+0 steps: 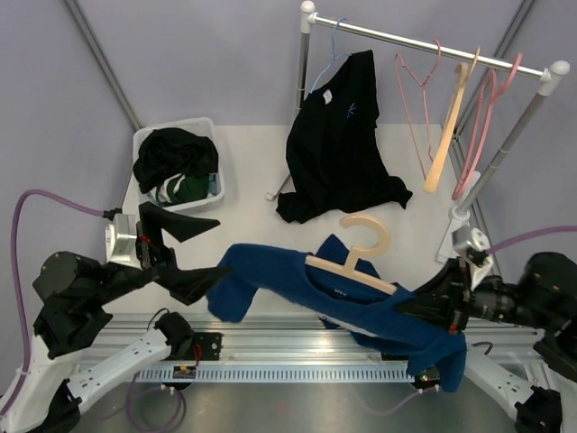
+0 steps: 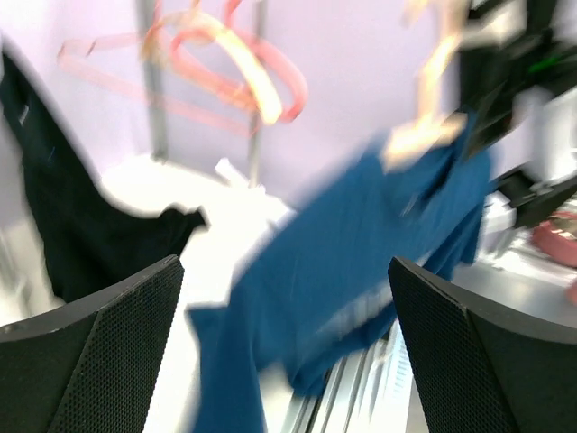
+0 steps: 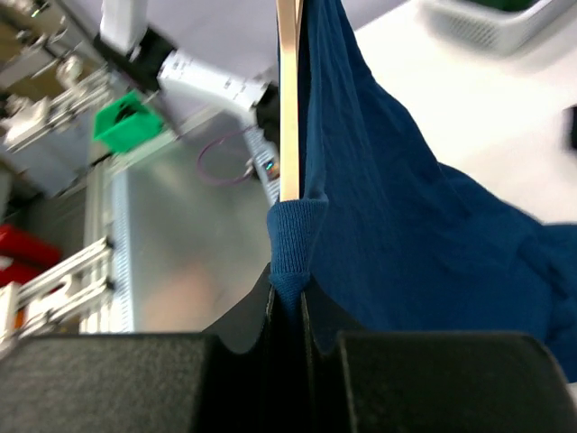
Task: Remove the t-shirt from the hanger
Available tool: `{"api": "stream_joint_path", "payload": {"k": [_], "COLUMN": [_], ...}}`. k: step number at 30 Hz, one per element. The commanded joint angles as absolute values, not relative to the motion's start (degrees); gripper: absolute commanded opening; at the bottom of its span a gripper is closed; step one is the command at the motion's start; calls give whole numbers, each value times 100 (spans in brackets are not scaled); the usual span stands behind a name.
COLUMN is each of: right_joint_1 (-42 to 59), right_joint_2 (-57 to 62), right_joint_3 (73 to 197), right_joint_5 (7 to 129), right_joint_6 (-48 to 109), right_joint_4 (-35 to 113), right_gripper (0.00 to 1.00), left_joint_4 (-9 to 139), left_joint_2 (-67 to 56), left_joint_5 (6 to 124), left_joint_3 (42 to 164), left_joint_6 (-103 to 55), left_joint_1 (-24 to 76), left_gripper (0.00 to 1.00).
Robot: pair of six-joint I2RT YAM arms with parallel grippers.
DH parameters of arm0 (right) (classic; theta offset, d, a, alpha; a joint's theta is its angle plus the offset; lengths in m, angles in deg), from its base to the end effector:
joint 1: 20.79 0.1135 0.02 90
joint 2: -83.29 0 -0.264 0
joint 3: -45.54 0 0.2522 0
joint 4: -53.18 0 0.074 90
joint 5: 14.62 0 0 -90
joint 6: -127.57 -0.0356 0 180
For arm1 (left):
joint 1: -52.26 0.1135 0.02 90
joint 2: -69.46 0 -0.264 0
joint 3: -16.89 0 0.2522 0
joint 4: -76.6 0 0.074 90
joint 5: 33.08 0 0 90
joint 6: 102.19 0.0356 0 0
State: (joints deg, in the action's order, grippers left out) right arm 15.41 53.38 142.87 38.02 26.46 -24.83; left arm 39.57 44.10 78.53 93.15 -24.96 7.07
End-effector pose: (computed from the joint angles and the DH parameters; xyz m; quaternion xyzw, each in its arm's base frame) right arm -0.0220 0.0107 0.4592 -0.3580 0.6670 0.4685 0.4555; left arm 0.0220 -0.0408 0.4480 0.3108 0.5403 -0.4758 0.6205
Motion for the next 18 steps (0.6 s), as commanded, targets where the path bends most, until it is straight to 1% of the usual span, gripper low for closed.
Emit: {"api": "stream_joint_path", "payload": {"k": [1, 4, 7, 9, 16, 17, 18], "right_joint_1": [1524, 1524, 1524, 1524, 1524, 1533, 1524], "right_joint_2": [5359, 5193, 5131, 5060, 4314, 4278, 4252], "right_joint_3": [13754, 13490, 13209, 13111, 13111, 13076, 13006], "right_joint_5": [2669, 2661, 2432, 2344, 2160, 2116, 2089], "right_joint_6": [2447, 2500, 2351, 2202, 2105, 2044, 2000], "right_joint_4": [-1368, -1157, -534, -17, 610, 698, 916], "right_gripper": [0, 0, 0, 0, 0, 0, 0], "left_joint_4": [4621, 5428, 5781, 5887, 6449, 6564, 6704], "left_joint_2": [3933, 3512, 3186, 2904, 2333, 2245, 2192], "left_joint_5": [8967, 9548, 9875, 9928, 10042, 10086, 10252], "left_joint_3": [9516, 9603, 9648, 9595, 9516, 9516, 9507], "left_joint_6": [-2712, -3422, -3749, -3908, -4162, -4224, -4285], "left_joint_1": [682, 682, 682, 691, 682, 682, 682], "left_gripper": [99, 98, 95, 95, 95, 94, 88]}}
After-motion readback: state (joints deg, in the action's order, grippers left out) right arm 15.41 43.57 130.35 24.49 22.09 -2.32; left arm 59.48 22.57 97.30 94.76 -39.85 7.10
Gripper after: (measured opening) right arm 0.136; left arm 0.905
